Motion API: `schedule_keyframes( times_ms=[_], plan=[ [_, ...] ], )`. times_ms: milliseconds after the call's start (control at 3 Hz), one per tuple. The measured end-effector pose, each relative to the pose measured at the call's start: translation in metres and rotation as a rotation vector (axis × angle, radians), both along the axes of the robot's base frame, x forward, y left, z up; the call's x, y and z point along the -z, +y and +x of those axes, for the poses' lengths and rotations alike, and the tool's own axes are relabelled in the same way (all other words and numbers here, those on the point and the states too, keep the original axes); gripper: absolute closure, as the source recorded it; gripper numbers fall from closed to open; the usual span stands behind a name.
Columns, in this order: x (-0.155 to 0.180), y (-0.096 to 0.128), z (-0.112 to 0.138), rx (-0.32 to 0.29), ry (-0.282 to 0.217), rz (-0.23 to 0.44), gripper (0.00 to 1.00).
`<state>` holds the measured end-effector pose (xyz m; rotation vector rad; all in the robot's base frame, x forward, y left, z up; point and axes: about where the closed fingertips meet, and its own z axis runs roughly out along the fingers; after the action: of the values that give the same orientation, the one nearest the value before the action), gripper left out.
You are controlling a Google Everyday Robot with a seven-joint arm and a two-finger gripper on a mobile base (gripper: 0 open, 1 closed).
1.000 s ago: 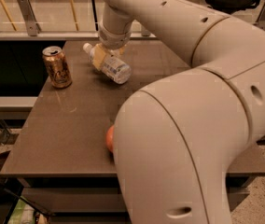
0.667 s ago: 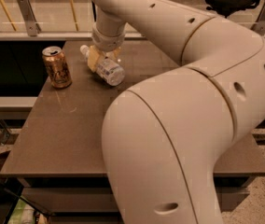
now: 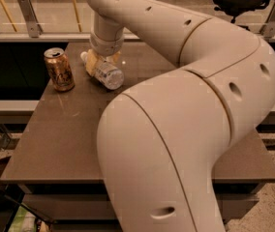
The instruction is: Move blue plastic bottle near orange can
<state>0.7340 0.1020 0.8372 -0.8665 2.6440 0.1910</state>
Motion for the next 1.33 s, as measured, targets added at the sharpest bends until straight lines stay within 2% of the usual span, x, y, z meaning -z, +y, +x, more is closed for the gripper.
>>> schedule_keyframes(
  times_ms=[1000, 1333],
  plan=[
    [0.0014, 0.0008, -0.0003, -0.001, 0.004, -0.002, 0.13],
    [0.0039, 0.0016, -0.0005, -0.002, 0.008, -0.004, 0.00]
  ],
)
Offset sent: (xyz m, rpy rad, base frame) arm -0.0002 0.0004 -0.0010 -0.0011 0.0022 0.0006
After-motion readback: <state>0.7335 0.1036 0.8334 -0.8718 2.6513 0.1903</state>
